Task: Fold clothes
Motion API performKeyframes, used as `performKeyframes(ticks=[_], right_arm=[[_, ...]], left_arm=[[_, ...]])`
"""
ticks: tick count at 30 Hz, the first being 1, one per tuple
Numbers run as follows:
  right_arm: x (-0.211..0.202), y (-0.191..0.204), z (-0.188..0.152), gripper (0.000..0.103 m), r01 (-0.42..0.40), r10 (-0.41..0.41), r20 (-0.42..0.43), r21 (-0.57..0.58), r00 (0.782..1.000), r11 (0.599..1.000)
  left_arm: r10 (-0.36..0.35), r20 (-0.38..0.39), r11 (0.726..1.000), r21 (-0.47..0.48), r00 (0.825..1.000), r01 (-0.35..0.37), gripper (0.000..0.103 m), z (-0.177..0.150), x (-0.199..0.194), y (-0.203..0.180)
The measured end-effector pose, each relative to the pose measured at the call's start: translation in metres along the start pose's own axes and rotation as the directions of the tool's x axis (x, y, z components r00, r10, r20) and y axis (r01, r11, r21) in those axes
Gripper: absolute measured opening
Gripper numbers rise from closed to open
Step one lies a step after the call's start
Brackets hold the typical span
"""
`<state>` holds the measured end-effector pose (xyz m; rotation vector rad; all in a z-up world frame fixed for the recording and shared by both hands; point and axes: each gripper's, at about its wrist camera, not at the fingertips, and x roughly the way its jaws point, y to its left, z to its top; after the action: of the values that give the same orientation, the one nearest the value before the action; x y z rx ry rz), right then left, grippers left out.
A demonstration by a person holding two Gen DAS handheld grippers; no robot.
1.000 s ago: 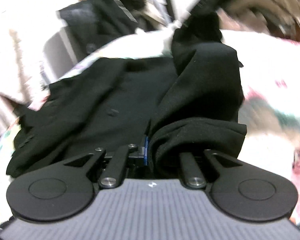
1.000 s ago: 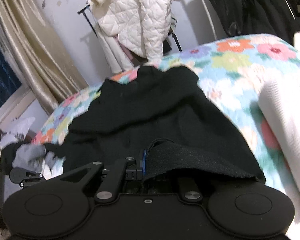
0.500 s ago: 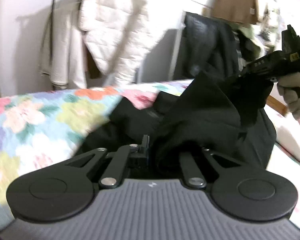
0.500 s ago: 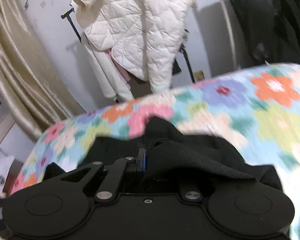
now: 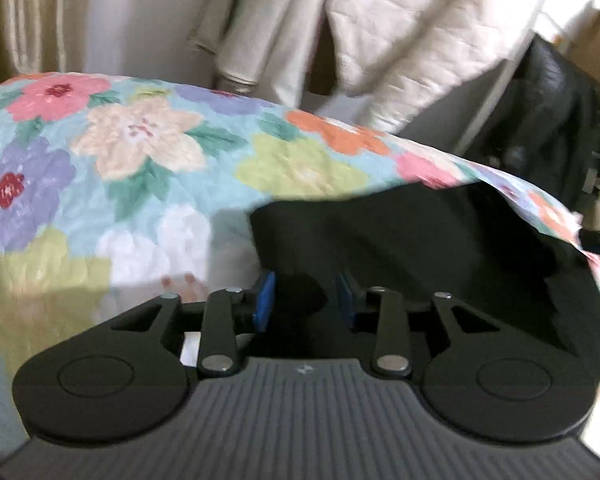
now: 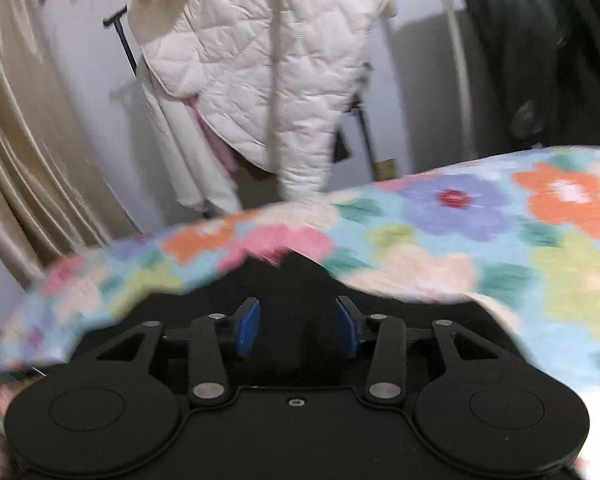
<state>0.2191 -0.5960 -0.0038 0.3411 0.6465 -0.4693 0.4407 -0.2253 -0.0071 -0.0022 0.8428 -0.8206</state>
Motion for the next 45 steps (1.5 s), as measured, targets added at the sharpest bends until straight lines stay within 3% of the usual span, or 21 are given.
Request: performKeyframes(ticks=[3,8,10,12,14,17,21,24,26,28,29,30,32,33,34,36,38,39,43,44,45], right_arm=[[-0.031,-0.017,-0.032,0.053,0.052,-0.054,-0.019,-0.053,0.998,0.997],[-0.059,-0.024,-0.075,0.054,0.153,-0.169,-0.112,-0.146,0.979,0.977],[-0.072,-0.023,-0.09,0.054,0.223,-0.236,-0.129,-0.106,0.963,0.969],[-0.09,-0.033,-0.106,0.059,0.247,-0.237,-0.134,0.058,0.962,0.967],[-0.101,-0.054,-0.125,0.064,0.177,-0.144,-0.132,0.292,0.981,0.94],[-0.1,-0.089,-0.156,0.065,0.006,0.027,-0.046,0.591,0.999,0.807],[-0.077,-0.118,-0.162,0.067,-0.065,0.034,0.059,0.674,0.998,0.736],[-0.053,-0.132,-0.155,0.073,-0.128,0.052,0.127,0.722,0.99,0.68],[-0.036,-0.132,-0.139,0.075,-0.129,0.06,0.123,0.703,0.991,0.699],[-0.023,-0.118,-0.122,0.063,-0.127,0.075,0.108,0.626,0.991,0.77],[-0.02,-0.111,-0.115,0.038,-0.144,0.095,0.112,0.597,0.989,0.789],[-0.02,-0.106,-0.108,0.025,-0.172,0.121,0.126,0.574,0.985,0.8],[-0.033,-0.097,-0.093,0.018,-0.216,0.155,0.16,0.513,0.975,0.831],[-0.045,-0.091,-0.085,0.017,-0.239,0.168,0.188,0.471,0.968,0.849],[-0.059,-0.086,-0.08,0.016,-0.269,0.187,0.219,0.444,0.957,0.855],[-0.094,-0.08,-0.081,0.015,-0.364,0.241,0.307,0.456,0.921,0.812],[-0.13,-0.082,-0.105,0.014,-0.426,0.241,0.383,0.53,0.892,0.734],[-0.148,-0.086,-0.127,0.014,-0.424,0.205,0.403,0.587,0.892,0.69],[-0.153,-0.104,-0.189,0.014,-0.146,0.027,0.183,0.672,0.983,0.726],[-0.143,-0.11,-0.198,0.014,-0.078,0.008,0.107,0.672,0.994,0.736],[-0.135,-0.117,-0.205,0.014,-0.078,0.017,0.096,0.689,0.995,0.721]], left_arm=[[-0.042,-0.009,0.994,0.103,0.999,0.042,0.055,-0.021,-0.037,-0.018],[-0.087,-0.063,0.973,0.207,0.994,0.098,0.056,-0.056,-0.069,-0.053],[-0.124,-0.098,0.971,0.191,0.987,0.141,0.056,-0.065,-0.071,-0.062],[-0.162,-0.141,0.965,0.182,0.977,0.187,0.056,-0.076,-0.076,-0.07],[-0.189,-0.183,0.958,0.183,0.965,0.222,0.057,-0.088,-0.081,-0.077],[-0.215,-0.249,0.95,0.17,0.945,0.261,0.063,-0.101,-0.089,-0.081],[-0.228,-0.331,0.95,0.129,0.916,0.284,0.072,-0.116,-0.09,-0.082],[-0.222,-0.35,0.968,0.032,0.91,0.249,0.074,-0.124,-0.077,-0.074],[-0.23,-0.321,0.973,-0.087,0.919,0.214,0.079,-0.129,-0.064,-0.066],[-0.235,-0.273,0.967,-0.167,0.933,0.195,0.087,-0.132,-0.049,-0.06],[-0.225,-0.248,0.965,-0.187,0.942,0.181,0.088,-0.133,-0.04,-0.06],[-0.214,-0.223,0.964,-0.208,0.951,0.168,0.089,-0.134,-0.031,-0.059],[-0.178,-0.168,0.97,-0.197,0.97,0.144,0.076,-0.132,-0.028,-0.063],[-0.157,-0.141,0.975,-0.18,0.977,0.131,0.046,-0.131,-0.03,-0.067],[-0.147,-0.132,0.982,-0.135,0.98,0.129,0.027,-0.128,-0.036,-0.071],[-0.216,-0.1,0.973,-0.098,0.971,0.207,0.013,-0.121,-0.063,-0.074],[-0.24,-0.087,0.971,-0.027,0.967,0.238,0.012,-0.116,-0.093,-0.08],[-0.234,-0.093,0.972,-0.001,0.968,0.235,0.012,-0.116,-0.102,-0.082],[-0.207,-0.234,0.973,0.051,0.95,0.225,0.018,-0.129,-0.101,-0.086],[-0.178,-0.287,0.976,0.071,0.941,0.206,0.019,-0.135,-0.093,-0.088],[-0.157,-0.304,0.979,0.079,0.94,0.189,0.021,-0.138,-0.091,-0.091]])
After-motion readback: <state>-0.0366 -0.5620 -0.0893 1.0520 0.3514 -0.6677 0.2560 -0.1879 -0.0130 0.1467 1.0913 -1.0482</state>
